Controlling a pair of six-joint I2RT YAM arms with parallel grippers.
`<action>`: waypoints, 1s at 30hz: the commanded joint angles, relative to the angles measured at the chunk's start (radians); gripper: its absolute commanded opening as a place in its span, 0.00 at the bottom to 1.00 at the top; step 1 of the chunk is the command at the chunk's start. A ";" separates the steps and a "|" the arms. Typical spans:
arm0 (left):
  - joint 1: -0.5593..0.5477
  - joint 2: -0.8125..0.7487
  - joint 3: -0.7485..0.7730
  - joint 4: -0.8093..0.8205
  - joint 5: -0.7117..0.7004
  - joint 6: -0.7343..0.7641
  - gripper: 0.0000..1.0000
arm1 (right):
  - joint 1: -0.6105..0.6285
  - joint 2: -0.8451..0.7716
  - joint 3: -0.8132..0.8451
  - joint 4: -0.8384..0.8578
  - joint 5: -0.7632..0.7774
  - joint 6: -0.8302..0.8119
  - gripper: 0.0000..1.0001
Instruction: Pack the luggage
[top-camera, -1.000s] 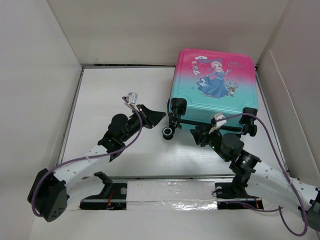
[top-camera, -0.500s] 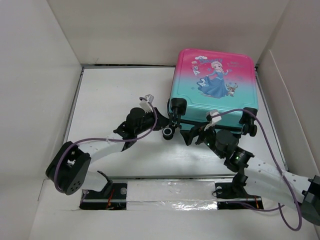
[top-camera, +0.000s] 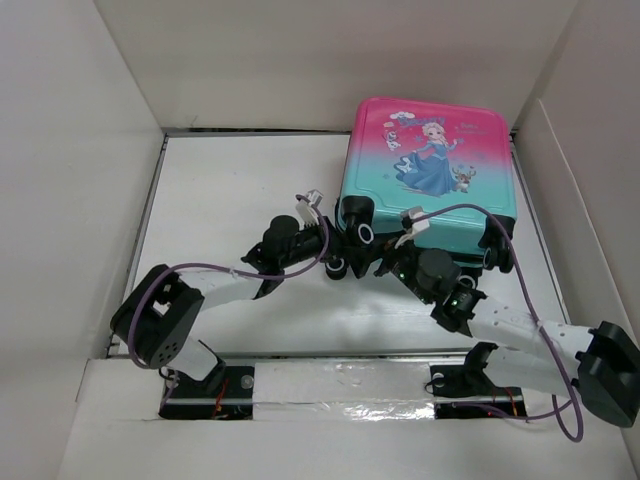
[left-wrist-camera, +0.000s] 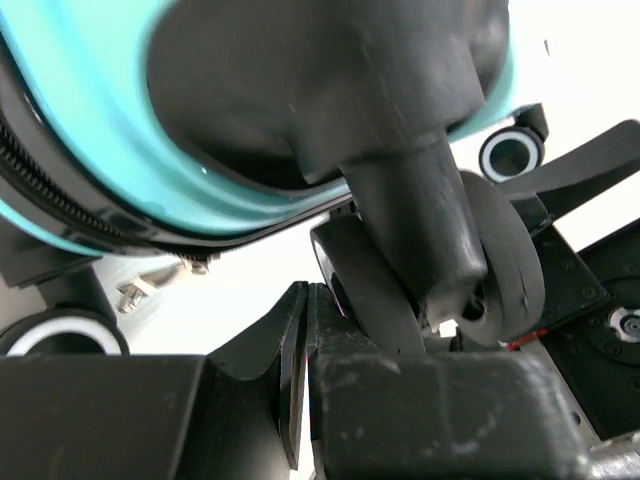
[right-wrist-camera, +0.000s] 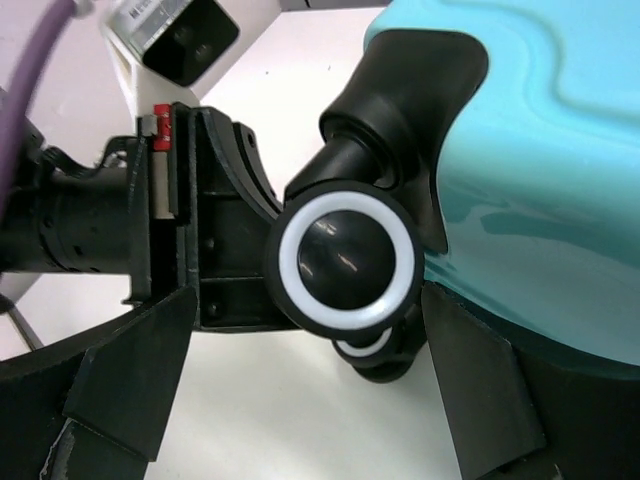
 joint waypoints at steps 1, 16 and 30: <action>-0.003 0.025 0.049 0.184 0.095 -0.034 0.00 | -0.007 0.033 0.049 0.099 0.026 0.020 1.00; -0.003 0.067 0.032 0.248 0.152 -0.046 0.00 | -0.016 0.212 0.183 0.105 0.138 -0.017 1.00; 0.049 0.038 -0.030 0.273 0.153 -0.055 0.00 | -0.005 0.255 0.132 0.252 0.319 0.002 0.00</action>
